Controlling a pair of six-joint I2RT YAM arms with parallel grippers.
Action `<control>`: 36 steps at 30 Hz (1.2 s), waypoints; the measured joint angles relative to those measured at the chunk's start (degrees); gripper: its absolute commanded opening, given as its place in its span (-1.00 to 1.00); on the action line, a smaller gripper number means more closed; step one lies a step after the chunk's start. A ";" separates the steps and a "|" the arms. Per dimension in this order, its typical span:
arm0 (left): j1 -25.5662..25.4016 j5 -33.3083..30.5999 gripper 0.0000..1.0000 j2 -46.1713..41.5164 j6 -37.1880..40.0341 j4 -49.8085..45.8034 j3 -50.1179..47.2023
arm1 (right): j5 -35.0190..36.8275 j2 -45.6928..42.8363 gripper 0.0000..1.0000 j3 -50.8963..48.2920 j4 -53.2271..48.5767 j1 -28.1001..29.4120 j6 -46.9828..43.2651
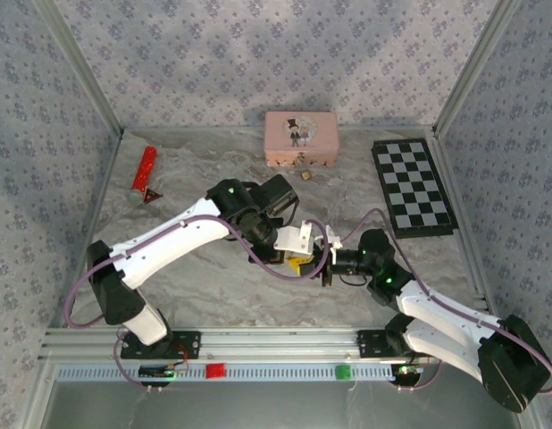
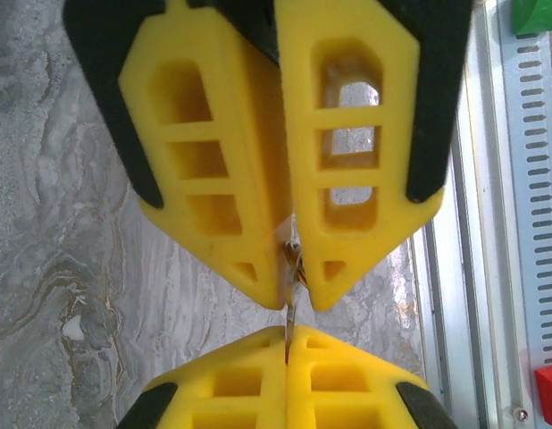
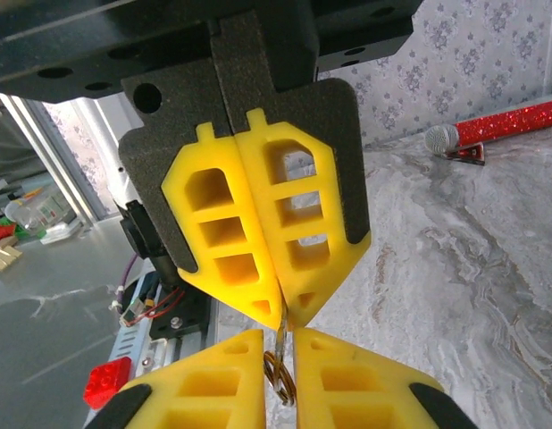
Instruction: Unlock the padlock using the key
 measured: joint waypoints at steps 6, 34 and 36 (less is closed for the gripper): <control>0.00 -0.37 -1.00 0.00 0.02 0.02 -0.26 | -0.24 0.00 -1.00 0.00 -0.13 0.00 0.04; 18.95 -6.99 0.25 -27.17 -24.52 49.24 -28.70 | 18.71 -8.26 -1.00 -2.73 -2.91 -11.02 12.83; 20.87 -8.17 0.26 -25.42 -28.33 51.58 -28.68 | 20.09 -8.87 -1.00 -3.17 -3.02 -12.04 14.78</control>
